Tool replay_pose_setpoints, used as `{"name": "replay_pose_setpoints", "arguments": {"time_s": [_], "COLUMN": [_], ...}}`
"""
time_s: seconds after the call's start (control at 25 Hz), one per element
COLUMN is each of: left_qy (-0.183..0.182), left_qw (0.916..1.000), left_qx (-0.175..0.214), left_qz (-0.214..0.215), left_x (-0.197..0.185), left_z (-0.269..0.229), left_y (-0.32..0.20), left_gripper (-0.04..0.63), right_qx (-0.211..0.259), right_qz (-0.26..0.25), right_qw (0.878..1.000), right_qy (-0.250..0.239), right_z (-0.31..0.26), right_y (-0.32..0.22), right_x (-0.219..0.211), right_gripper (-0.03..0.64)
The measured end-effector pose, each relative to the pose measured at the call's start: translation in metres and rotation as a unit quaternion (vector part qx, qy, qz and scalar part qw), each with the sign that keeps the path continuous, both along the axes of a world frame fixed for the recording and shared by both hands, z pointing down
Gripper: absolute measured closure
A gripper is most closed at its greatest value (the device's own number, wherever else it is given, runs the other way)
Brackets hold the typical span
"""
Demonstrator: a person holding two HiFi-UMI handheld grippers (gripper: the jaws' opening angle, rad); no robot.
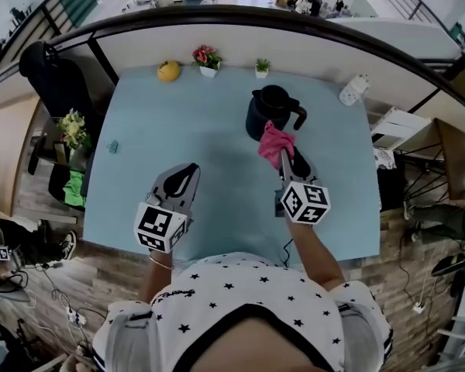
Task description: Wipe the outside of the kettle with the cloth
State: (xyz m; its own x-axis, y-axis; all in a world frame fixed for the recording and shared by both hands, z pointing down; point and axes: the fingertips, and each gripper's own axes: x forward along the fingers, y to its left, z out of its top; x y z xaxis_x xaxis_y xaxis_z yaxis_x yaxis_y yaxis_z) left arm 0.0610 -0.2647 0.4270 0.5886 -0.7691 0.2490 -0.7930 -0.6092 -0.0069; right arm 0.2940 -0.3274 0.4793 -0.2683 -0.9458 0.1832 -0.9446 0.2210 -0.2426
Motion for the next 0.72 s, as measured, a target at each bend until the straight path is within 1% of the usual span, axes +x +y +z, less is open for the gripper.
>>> {"name": "replay_pose_setpoints", "arguments": {"time_s": [0.2,0.52,0.72], "left_qy": [0.0,0.001,0.001], "left_qw": [1.0,0.9999,1.0], "left_qx": [0.003,0.003,0.005], "left_qz": [-0.008,-0.01,-0.007], "left_x": [-0.005,-0.005,-0.004], "left_z": [-0.002,-0.002,-0.004], "left_y": [0.001,0.001,0.001], "left_gripper": [0.557,0.557,0.557], "right_qx": [0.004,-0.001,0.001], "right_qz": [-0.025,-0.048,-0.053], "right_qw": [1.0,0.999,0.999], "right_qy": [-0.008,-0.014,-0.013], "right_z": [-0.007,-0.011,-0.013], "right_y": [0.014,0.022,0.024], "right_x": [-0.016,-0.026,-0.029], "right_gripper": [0.518,0.52,0.52]}}
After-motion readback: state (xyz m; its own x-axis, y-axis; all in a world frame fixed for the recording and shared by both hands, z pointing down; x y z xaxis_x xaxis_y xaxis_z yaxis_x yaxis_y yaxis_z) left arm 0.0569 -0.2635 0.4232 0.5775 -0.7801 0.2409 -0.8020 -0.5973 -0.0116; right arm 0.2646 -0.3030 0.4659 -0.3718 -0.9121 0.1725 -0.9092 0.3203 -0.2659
